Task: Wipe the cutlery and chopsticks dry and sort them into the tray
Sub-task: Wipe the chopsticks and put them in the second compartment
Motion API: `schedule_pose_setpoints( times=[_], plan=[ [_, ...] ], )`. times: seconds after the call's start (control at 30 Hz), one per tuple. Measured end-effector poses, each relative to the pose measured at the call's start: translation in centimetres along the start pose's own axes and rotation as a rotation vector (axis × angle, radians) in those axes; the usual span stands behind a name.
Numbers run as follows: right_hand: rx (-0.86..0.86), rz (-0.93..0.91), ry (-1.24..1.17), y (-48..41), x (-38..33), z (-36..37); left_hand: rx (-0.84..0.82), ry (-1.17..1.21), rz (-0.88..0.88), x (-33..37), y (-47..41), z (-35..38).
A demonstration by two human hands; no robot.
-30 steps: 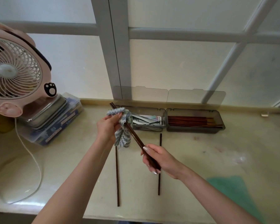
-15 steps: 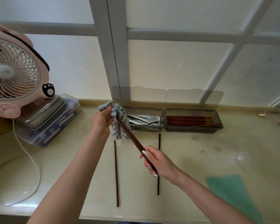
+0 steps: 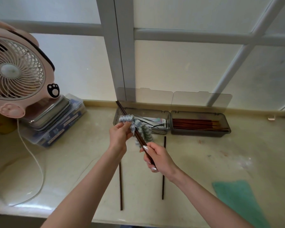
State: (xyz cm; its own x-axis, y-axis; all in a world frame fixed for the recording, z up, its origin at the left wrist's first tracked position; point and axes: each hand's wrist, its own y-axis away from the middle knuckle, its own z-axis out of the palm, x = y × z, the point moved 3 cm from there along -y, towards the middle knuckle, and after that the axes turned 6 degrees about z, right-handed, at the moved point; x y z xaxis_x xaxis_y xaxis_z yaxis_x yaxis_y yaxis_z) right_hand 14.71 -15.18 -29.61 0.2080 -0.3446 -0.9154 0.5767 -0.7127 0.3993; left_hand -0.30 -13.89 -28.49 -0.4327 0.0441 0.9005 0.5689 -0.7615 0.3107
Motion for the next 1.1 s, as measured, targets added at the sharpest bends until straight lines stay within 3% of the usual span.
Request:
schedule_pose_setpoints(
  times=[0.27, 0.5, 0.67, 0.93, 1.1],
  plan=[
    [0.022, 0.011, -0.026, -1.0, -1.2, -0.2, -0.065, -0.084, -0.040, -1.8, 1.7, 0.4],
    [-0.170, 0.120, 0.024, 0.4, 0.1, -1.1, 0.012, -0.055, -0.014, 0.0, -0.2, -0.8],
    [-0.084, 0.081, -0.042, 0.3, 0.5, -0.8, -0.003, -0.073, -0.008, -0.8, 0.3, -0.2],
    [0.049, 0.065, -0.097, -1.2, -0.6, -1.3, -0.233, -0.163, -0.048, -3.0, 3.6, 1.4],
    [0.234, 0.114, 0.105, -1.2, 1.0, -2.6, -0.260, -0.265, -0.094, -3.4, 4.0, 1.1]
  ],
)
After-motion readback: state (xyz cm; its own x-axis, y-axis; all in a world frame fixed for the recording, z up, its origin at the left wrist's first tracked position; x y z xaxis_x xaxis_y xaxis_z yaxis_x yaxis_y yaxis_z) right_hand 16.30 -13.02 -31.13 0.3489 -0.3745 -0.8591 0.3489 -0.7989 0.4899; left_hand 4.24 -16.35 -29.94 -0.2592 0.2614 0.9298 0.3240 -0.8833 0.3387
